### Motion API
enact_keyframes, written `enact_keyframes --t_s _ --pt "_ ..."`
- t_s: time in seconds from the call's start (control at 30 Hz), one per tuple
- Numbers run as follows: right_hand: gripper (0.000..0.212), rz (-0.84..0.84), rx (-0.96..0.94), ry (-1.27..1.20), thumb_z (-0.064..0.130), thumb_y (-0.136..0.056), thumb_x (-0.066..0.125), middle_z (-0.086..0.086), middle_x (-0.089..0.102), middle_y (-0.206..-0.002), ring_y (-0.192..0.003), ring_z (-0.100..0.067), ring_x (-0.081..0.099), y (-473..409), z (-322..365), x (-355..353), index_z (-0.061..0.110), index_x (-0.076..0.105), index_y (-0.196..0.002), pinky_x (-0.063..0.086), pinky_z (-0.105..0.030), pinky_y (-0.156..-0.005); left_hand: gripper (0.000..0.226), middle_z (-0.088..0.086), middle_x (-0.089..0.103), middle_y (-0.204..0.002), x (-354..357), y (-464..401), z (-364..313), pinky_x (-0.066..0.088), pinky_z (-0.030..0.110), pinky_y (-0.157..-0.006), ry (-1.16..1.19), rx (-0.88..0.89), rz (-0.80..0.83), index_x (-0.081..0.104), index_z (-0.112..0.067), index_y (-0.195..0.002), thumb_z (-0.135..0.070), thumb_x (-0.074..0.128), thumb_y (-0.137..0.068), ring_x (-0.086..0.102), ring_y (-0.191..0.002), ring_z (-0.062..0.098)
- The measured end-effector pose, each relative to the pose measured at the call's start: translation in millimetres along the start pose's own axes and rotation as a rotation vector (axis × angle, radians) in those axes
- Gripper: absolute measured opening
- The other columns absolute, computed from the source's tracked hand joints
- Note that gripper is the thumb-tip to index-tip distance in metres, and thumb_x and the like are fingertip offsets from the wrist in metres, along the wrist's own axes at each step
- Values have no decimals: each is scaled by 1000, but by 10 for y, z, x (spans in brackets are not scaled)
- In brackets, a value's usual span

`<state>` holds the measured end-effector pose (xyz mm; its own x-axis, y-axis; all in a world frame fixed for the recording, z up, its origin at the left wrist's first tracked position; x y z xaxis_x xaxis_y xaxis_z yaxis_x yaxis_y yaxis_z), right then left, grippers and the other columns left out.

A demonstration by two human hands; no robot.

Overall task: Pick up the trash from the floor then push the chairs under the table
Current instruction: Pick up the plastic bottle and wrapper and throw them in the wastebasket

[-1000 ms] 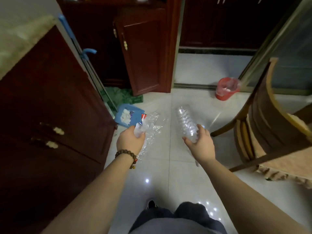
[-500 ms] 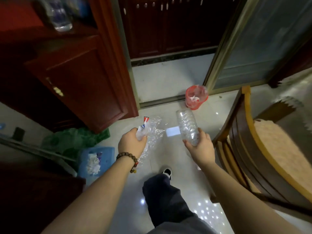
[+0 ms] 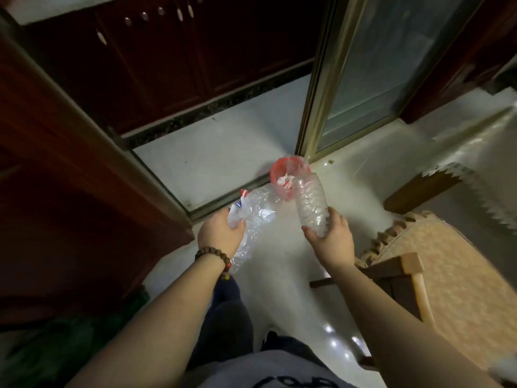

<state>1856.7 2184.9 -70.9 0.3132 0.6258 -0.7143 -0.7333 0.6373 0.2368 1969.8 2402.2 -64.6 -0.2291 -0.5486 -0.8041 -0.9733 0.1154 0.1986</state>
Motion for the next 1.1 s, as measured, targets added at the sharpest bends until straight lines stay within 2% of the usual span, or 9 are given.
enact_keyframes --t_s 0.23,0.37,0.5,0.67,0.77,0.83,0.97,1.03,1.1 --pt "74 -58 198 24 38 -80 67 -10 46 -133 -119 -31 48 -1200 78 420 14 33 -141 43 -40 -93 18 7 62 -69 502 -1581 -289 51 33 -57 4 53 187 60 -14 -73 -29 58 -84 59 -65 27" --pt "74 -81 358 3 38 -81 68 -11 45 -135 -119 -31 49 -1973 177 707 14 32 -142 43 -42 -95 20 7 58 -66 759 -2626 -448 34 25 -48 -70 92 294 54 -13 -69 -24 55 -86 53 -61 26" --pt "72 -114 437 -43 35 -80 70 -11 47 -133 -118 -30 50 -2690 208 988 13 35 -140 43 -38 -94 11 8 63 -72 1186 -3501 -579 48 32 -58 -141 158 399 62 -16 -85 -25 57 -83 59 -67 29" --pt "73 -150 496 -63 34 -80 70 -11 49 -132 -116 -28 51 -3396 -137 1320 11 36 -140 41 -35 -94 17 9 65 -77 2138 -4247 -632 55 37 -66 -176 180 488 64 -15 -93 -29 56 -86 61 -72 29" --pt "72 -172 526 -74 33 -79 71 -9 51 -129 -110 -23 54 -3760 -531 1550 12 37 -140 38 -28 -87 21 12 67 -85 2902 -4585 -562 54 38 -69 -186 165 519 64 -12 -99 -28 57 -87 63 -78 31" --pt "70 -173 512 -66 32 -78 72 -8 52 -125 -107 -21 54 -3998 -819 1738 13 40 -138 36 -25 -85 22 14 68 -87 3436 -4792 -447 54 39 -71 -198 138 519 64 -9 -97 -26 57 -87 62 -82 34" --pt "71 -153 484 -30 32 -77 74 -6 54 -123 -92 -12 51 -4386 -1356 2114 14 42 -137 36 -23 -79 19 10 68 -88 4375 -5045 -151 52 35 -67 -200 59 549 63 -12 -101 -24 57 -87 63 -83 32" --pt "71 -144 471 -20 31 -77 75 -6 54 -122 -91 -6 48 -4506 -1577 2262 14 42 -138 34 -21 -78 19 7 67 -89 4726 -5102 -31 53 35 -69 -184 28 557 63 -15 -102 -27 60 -87 64 -86 30" --pt "73 -121 458 -13 31 -76 75 -6 55 -122 -94 -6 48 -4582 -1733 2374 15 41 -138 34 -21 -78 39 8 67 -102 4978 -5142 66 55 37 -75 -134 -25 568 58 -16 -117 -38 63 -85 64 -93 28"
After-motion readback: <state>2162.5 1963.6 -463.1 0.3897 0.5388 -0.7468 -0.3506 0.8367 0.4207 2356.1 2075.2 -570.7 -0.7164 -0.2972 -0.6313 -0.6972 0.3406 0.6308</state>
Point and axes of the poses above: each hand's wrist, its own y-axis away from the middle knuckle, its own x-axis out of the palm, z = x × y, the point moved 4 cm from there along -y, towards the middle knuckle
